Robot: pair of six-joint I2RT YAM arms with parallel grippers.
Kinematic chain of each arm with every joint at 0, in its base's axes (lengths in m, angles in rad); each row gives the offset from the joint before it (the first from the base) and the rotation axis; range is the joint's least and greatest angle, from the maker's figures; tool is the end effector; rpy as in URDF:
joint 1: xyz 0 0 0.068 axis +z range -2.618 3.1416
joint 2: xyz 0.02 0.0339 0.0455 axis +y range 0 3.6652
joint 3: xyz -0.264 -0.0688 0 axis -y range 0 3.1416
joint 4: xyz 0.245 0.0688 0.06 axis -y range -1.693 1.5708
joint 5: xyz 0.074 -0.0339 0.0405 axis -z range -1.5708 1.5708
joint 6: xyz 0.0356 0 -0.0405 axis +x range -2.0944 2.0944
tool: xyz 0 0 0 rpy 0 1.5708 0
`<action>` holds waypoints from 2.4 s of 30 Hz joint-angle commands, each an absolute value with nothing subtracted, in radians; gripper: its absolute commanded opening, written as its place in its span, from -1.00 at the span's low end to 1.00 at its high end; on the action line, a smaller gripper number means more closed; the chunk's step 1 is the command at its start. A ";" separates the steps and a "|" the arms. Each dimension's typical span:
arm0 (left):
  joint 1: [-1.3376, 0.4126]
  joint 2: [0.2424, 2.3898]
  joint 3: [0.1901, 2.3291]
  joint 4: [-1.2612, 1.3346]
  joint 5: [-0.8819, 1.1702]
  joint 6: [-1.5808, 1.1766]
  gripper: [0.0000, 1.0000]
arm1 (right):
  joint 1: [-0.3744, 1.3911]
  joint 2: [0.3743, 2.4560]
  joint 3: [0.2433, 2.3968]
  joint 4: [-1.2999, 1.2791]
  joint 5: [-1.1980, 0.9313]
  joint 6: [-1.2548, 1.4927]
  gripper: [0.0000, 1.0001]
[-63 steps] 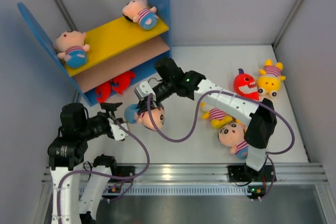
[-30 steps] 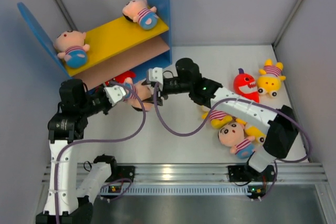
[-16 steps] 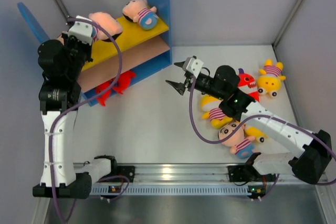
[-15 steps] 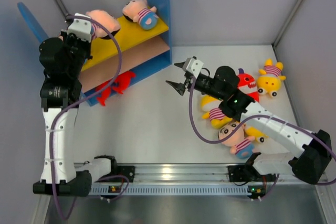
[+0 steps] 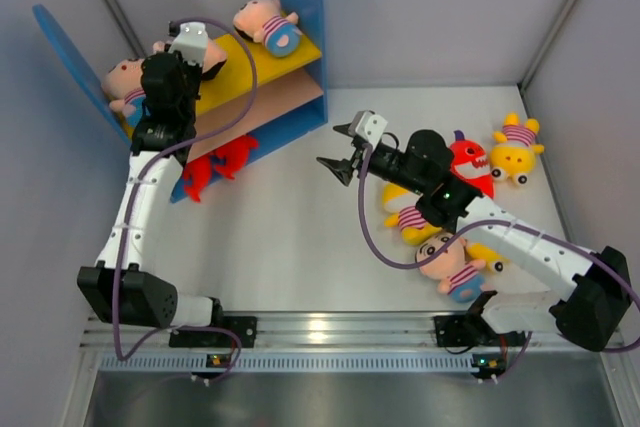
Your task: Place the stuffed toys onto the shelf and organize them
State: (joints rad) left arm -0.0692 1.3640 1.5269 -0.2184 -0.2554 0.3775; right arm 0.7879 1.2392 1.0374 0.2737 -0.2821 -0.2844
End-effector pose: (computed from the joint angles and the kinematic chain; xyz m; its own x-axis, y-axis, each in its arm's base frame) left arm 0.3060 -0.0122 0.4648 -0.1195 0.3658 -0.9230 -0.1513 0.9121 0.3811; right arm 0.2004 0.2154 0.3806 0.2946 -0.0860 -0.9517 -0.8273 0.4756 -0.2991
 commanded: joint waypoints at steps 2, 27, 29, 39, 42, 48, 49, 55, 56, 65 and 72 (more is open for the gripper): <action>-0.130 1.382 1.462 -0.035 -0.412 0.454 -1.00 | 0.781 1.200 1.005 0.311 -0.265 -0.261 0.38; -0.339 1.612 1.465 -0.061 -1.253 0.091 -1.00 | 0.767 1.151 0.948 0.275 -0.229 -0.245 0.38; -0.341 1.630 1.488 -0.060 -1.313 0.068 -1.00 | 0.761 1.144 0.939 0.270 -0.229 -0.245 0.38; -0.341 1.743 1.600 -0.060 -1.391 0.022 -1.00 | 0.735 1.097 0.931 0.206 -0.225 -0.256 0.38; -0.348 1.766 1.626 -0.060 -1.428 0.005 -1.00 | 0.733 1.082 0.943 0.161 -0.216 -0.270 0.39; -0.379 1.753 1.605 -0.061 -1.465 -0.077 -1.00 | 0.724 1.062 0.953 0.133 -0.195 -0.272 0.39; -0.383 1.752 1.602 -0.061 -1.448 -0.072 -1.00 | 0.724 1.058 0.954 0.129 -0.195 -0.270 0.39; -0.385 1.717 1.585 -0.061 -1.388 -0.071 -0.24 | 0.716 1.094 1.014 0.063 -0.114 -0.203 0.71; -0.385 1.698 1.583 -0.061 -1.361 -0.071 -0.16 | 0.706 1.106 1.026 0.048 -0.088 -0.187 0.73; -0.390 1.644 1.577 -0.060 -1.290 -0.031 0.37 | 0.482 1.118 1.075 -0.250 0.116 0.119 0.76; -0.410 1.594 1.543 -0.061 -1.215 0.055 0.83 | 0.241 1.109 1.075 -0.604 0.201 0.360 0.79</action>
State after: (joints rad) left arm -0.3977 1.6573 1.5612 -0.0750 -1.2545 0.0048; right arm 0.2863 1.1206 1.0359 -0.3882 0.1337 0.1982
